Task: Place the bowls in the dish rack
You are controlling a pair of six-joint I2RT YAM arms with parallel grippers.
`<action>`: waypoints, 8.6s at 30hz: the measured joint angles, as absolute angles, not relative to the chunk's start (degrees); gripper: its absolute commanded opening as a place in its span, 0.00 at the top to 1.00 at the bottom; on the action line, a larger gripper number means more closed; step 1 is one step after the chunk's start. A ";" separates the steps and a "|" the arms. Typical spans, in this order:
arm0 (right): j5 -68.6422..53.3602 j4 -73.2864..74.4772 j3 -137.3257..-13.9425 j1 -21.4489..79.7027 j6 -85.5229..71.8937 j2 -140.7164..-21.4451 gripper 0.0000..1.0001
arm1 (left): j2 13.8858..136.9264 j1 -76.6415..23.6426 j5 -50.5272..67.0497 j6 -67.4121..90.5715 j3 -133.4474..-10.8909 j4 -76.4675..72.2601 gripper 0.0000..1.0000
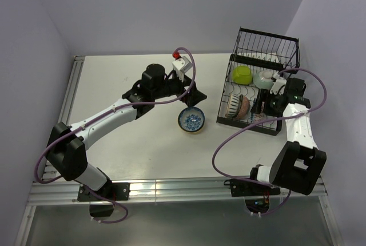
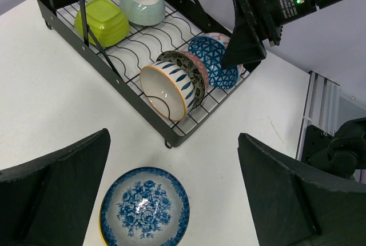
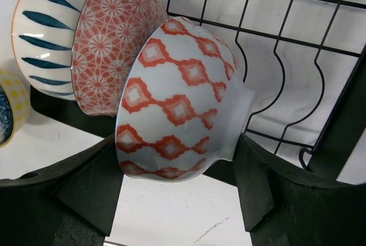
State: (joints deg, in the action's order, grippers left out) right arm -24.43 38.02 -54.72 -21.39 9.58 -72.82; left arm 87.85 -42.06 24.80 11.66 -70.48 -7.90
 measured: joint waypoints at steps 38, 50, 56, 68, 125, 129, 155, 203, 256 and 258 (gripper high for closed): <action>-26.79 32.05 -53.95 -18.87 5.37 -78.56 0.27 | 87.96 -42.06 24.01 7.29 -70.52 -1.72 0.01; -26.15 34.39 -53.95 -18.90 5.78 -74.96 0.11 | 81.69 -40.64 24.34 -4.38 -64.88 6.48 0.01; -26.48 36.34 -54.00 -19.00 5.91 -72.58 0.09 | 81.69 -40.56 27.35 -10.20 -64.88 10.59 0.07; -29.02 45.32 -58.48 -19.00 9.80 -65.52 0.00 | 95.94 -39.11 39.57 -43.77 -79.11 30.44 0.19; -29.23 49.36 -60.42 -19.00 7.29 -64.23 0.00 | 118.98 -38.61 38.50 -56.99 -94.85 32.86 1.00; -29.58 49.36 -60.45 -19.00 6.96 -64.20 0.00 | 118.48 -38.54 38.74 -55.48 -94.83 32.82 1.00; -34.96 48.49 -60.71 -19.00 3.88 -61.54 0.00 | 109.80 -38.54 38.70 -45.43 -89.67 26.94 1.00; -67.18 28.03 -54.11 -0.69 -20.12 -71.11 0.00 | 95.64 -35.14 53.19 -5.32 -75.66 -7.07 1.00; -73.10 18.57 -56.29 6.98 -25.74 -75.77 1.00 | 95.50 -32.27 58.65 11.64 -72.97 -18.55 1.00; -72.95 20.05 -56.73 6.96 -24.73 -75.77 1.00 | 95.50 -32.34 58.70 11.20 -72.95 -17.98 0.88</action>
